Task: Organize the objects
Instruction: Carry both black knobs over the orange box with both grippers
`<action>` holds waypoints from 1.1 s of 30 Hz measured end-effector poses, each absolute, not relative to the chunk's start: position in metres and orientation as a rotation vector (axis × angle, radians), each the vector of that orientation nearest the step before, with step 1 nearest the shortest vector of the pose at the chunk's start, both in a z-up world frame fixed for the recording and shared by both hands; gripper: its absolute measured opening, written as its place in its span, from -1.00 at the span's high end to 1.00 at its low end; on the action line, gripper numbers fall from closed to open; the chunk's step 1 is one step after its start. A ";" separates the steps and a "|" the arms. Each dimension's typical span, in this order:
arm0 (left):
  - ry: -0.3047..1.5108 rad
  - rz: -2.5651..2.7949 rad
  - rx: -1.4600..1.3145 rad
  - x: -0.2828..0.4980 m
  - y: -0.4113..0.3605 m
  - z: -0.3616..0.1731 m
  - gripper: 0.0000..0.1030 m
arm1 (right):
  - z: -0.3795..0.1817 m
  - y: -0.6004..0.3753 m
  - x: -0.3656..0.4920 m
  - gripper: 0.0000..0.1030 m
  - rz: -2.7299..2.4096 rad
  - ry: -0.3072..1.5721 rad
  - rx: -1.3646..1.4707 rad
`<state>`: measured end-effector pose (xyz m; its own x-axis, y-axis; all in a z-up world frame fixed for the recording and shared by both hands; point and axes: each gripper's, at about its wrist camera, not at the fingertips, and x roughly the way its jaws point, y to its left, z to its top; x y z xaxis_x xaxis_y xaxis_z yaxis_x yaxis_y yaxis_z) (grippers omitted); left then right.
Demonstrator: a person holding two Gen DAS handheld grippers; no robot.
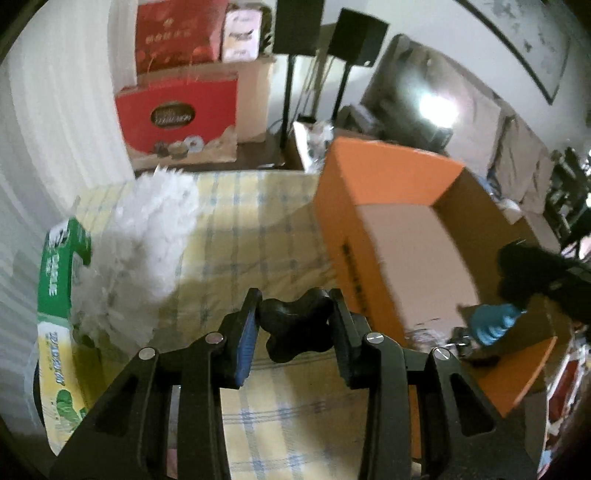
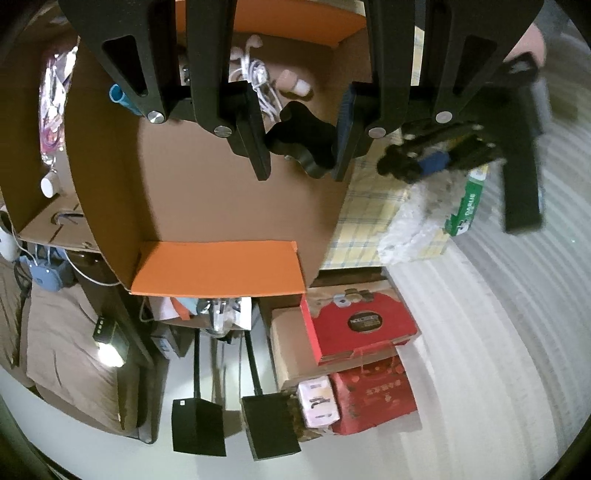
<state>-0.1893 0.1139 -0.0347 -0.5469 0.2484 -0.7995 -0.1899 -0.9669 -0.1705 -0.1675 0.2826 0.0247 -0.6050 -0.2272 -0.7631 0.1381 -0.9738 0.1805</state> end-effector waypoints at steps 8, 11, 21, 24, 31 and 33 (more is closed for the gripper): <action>-0.104 2.514 -1.261 -0.177 0.138 -0.002 0.35 | 0.017 0.303 -0.164 0.35 -2.658 -0.153 1.314; -0.093 2.497 -1.248 -0.175 0.151 0.001 0.35 | 0.011 0.315 -0.164 0.35 -2.666 -0.159 1.338; -0.006 2.457 -1.269 -0.180 0.201 -0.008 0.35 | -0.015 0.350 -0.173 0.35 -2.671 -0.188 1.428; 0.026 2.450 -1.301 -0.186 0.214 -0.017 0.35 | -0.025 0.358 -0.178 0.35 -2.669 -0.194 1.462; 0.085 2.452 -1.353 -0.197 0.233 -0.037 0.35 | -0.040 0.371 -0.182 0.35 -2.684 -0.204 1.506; 0.083 2.451 -1.368 -0.199 0.235 -0.041 0.35 | -0.041 0.373 -0.182 0.35 -2.690 -0.193 1.514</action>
<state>-0.1988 0.2351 -0.0407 -0.4832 0.2575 -0.8368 -0.3136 -0.9432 -0.1092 -0.1820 0.3726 -0.0413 -0.5200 -0.1033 -0.8479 -0.0188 -0.9910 0.1322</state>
